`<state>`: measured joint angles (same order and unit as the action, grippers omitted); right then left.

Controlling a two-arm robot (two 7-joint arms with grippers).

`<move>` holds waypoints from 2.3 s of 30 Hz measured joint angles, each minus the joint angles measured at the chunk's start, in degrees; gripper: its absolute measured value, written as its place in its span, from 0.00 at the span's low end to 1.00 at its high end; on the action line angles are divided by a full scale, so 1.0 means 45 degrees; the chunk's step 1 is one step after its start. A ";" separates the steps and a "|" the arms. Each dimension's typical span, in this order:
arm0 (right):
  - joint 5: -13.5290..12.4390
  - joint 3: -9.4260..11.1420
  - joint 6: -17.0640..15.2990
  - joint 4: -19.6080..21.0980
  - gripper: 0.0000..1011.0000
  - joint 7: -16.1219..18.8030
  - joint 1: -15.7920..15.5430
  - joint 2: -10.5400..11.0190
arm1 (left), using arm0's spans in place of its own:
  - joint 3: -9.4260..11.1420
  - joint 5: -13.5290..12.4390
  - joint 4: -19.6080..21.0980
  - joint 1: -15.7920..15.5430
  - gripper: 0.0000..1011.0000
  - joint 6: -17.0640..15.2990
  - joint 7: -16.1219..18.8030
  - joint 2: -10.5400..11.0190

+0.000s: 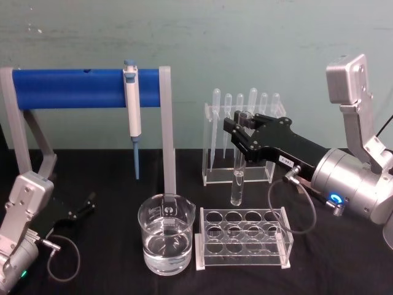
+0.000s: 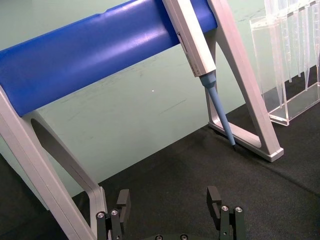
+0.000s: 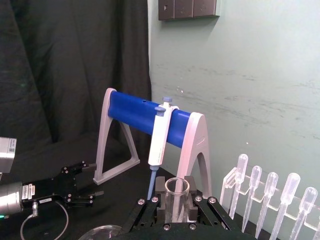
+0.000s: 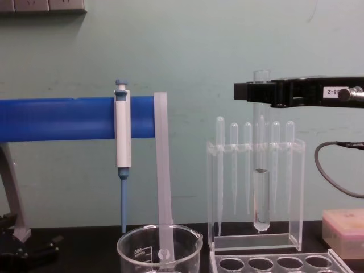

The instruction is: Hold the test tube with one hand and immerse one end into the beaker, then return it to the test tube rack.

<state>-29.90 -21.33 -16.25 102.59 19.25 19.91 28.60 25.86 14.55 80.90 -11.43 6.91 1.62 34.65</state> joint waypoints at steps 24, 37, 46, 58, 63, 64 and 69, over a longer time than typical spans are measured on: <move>-0.0036 0.0011 -0.0034 0.0010 0.22 0.0014 0.0016 0.0014 | 0.0000 0.0000 0.0000 0.0000 0.99 0.0000 0.0000 0.0000; -0.0515 -0.0470 -0.0416 0.0256 0.22 0.0070 0.0772 -0.0424 | 0.0000 0.0000 0.0000 0.0000 0.99 0.0000 0.0000 0.0000; -0.0436 -0.1688 -0.0510 -0.0010 0.22 0.0339 0.1556 -0.0959 | 0.0000 0.0000 0.0001 0.0000 0.99 0.0000 0.0000 0.0000; 0.0076 -0.2468 0.0221 -0.0783 0.22 0.0552 0.1626 -0.1327 | 0.0000 0.0000 0.0000 0.0000 0.99 0.0000 0.0000 -0.0001; 0.0277 -0.2583 0.0784 -0.1111 0.22 0.0759 0.1433 -0.1406 | 0.0000 0.0000 0.0000 -0.0001 0.99 0.0000 0.0001 0.0000; 0.0299 -0.2587 0.0845 -0.1157 0.22 0.0782 0.1404 -0.1416 | 0.0000 0.0000 0.0000 -0.0001 0.99 0.0001 0.0000 0.0000; 0.0461 -0.2595 0.1351 -0.1508 0.22 0.0946 0.1176 -0.1530 | 0.0000 0.0000 0.0001 0.0000 0.99 0.0000 0.0000 0.0000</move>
<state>-27.83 -33.01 -10.17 95.80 23.50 25.20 21.72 25.86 14.55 80.90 -11.43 6.91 1.62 34.65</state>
